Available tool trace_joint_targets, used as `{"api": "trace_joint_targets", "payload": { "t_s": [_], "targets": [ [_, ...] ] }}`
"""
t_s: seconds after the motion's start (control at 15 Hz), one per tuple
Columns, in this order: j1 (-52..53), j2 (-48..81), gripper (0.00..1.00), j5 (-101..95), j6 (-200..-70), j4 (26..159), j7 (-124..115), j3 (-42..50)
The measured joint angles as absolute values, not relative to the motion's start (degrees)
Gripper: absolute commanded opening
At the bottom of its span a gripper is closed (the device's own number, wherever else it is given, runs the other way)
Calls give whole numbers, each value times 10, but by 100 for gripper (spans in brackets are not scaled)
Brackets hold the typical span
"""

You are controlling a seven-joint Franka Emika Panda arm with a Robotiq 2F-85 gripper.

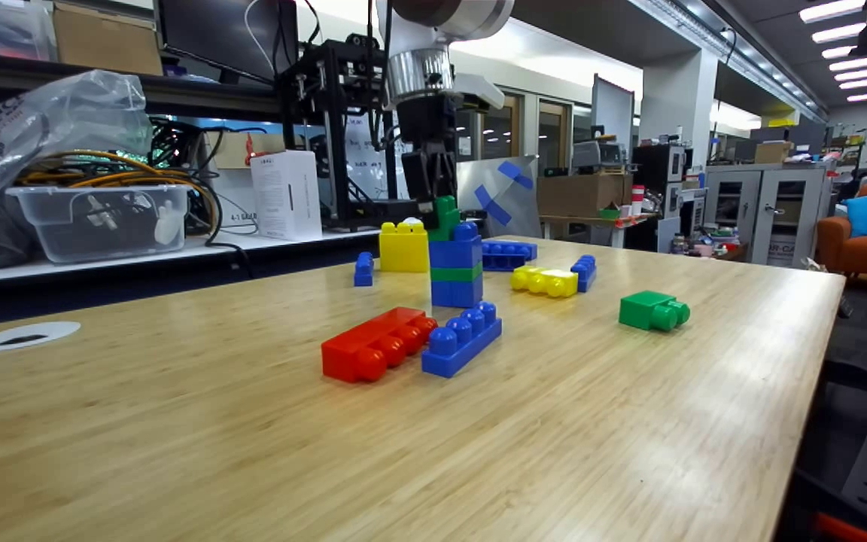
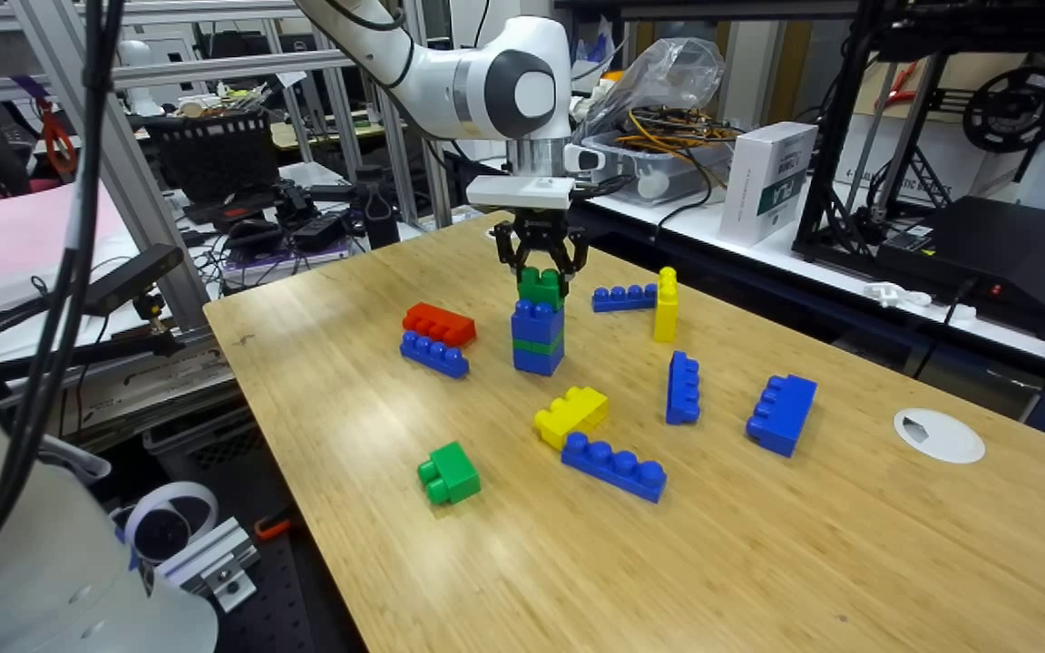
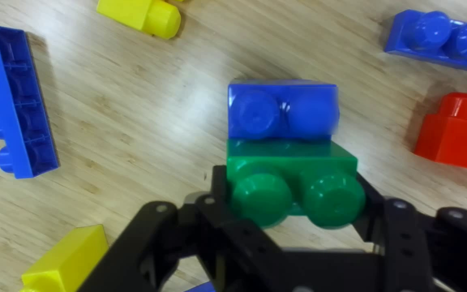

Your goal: Put the green blocks on top of the stack

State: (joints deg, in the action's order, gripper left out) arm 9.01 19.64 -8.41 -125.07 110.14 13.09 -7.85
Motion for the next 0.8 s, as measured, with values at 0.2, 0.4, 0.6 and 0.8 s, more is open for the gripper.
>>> {"api": "trace_joint_targets", "payload": {
  "t_s": [0.2,0.4,0.6,0.8],
  "targets": [
    [82,197,100,-83,-1250,1104,131,-76],
    [75,196,100,-83,-1249,1111,131,-72],
    [71,194,100,-83,-1249,1118,131,-71],
    [70,170,100,-76,-1249,1130,131,-71]
  ]
}}
